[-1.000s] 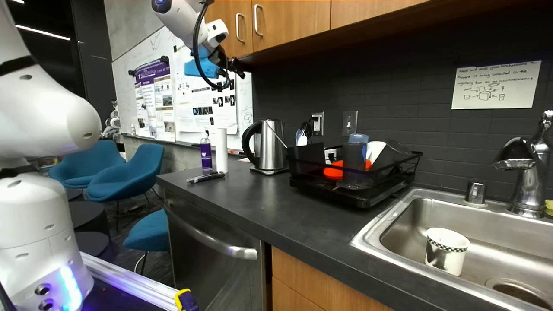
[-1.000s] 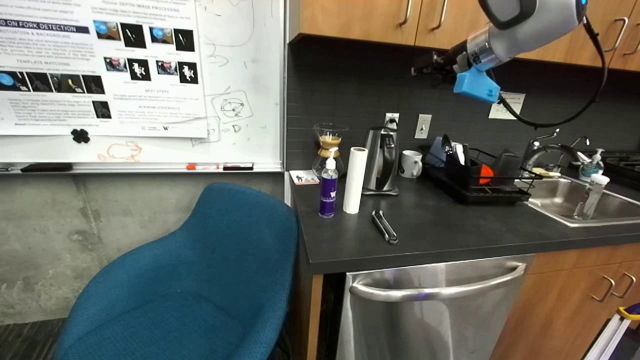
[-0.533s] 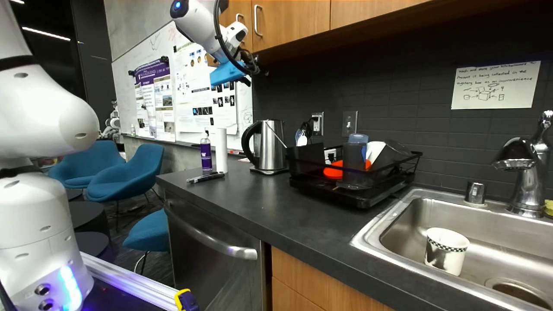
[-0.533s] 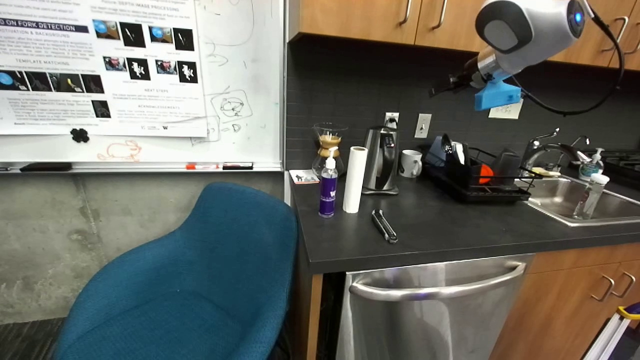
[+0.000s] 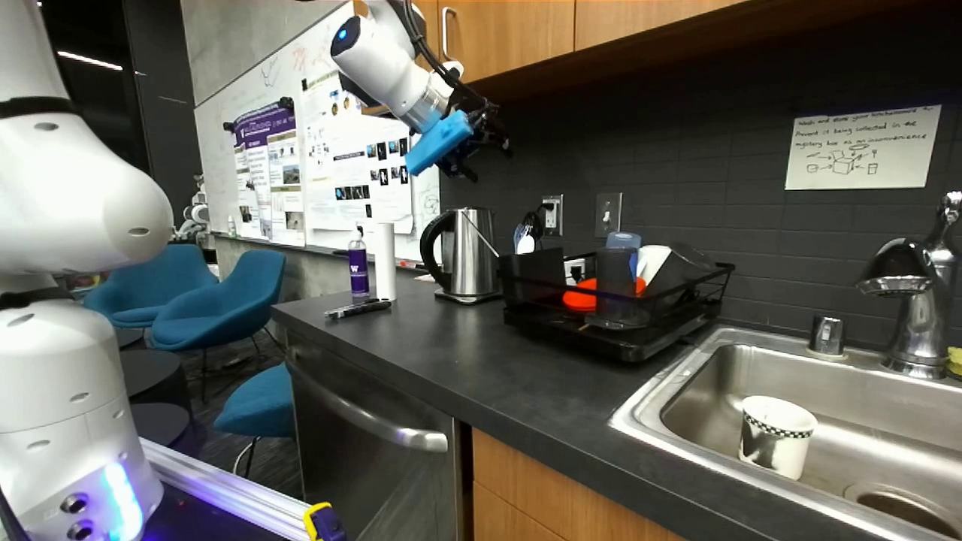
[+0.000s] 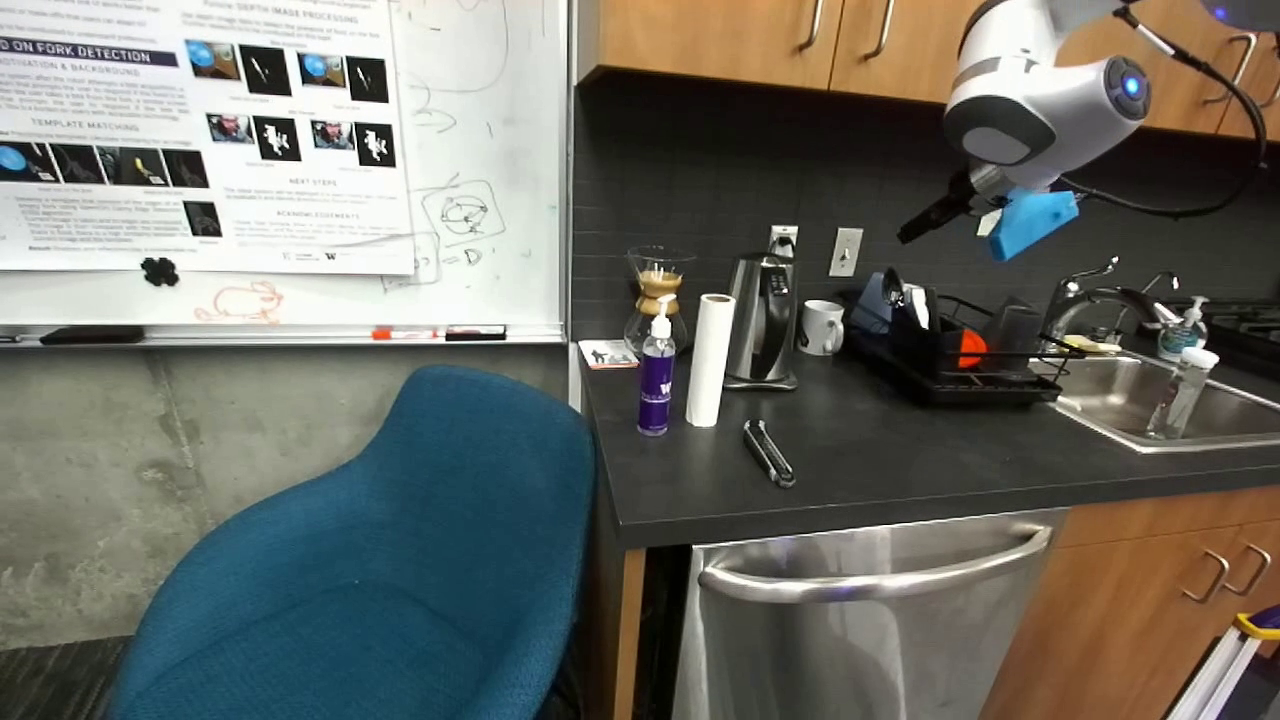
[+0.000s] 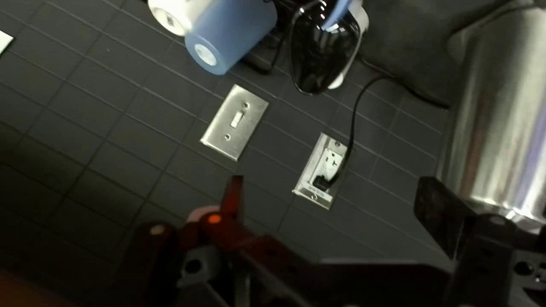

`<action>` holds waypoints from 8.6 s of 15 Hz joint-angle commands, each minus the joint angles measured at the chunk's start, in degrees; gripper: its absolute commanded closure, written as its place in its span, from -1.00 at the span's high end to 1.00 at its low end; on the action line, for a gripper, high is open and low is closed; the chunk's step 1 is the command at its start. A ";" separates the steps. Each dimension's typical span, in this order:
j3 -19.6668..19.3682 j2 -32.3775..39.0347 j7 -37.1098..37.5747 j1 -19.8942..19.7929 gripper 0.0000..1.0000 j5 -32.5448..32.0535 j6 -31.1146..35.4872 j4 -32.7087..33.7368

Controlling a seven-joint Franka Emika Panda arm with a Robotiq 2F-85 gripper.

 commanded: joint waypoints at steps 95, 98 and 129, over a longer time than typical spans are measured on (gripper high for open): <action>7.15 45.02 1.13 0.66 1.00 -146.67 -56.25 -20.63; 6.52 51.72 4.27 4.29 1.00 -147.01 -67.53 -20.25; 4.88 68.93 43.17 41.24 1.00 -185.08 -91.92 -28.30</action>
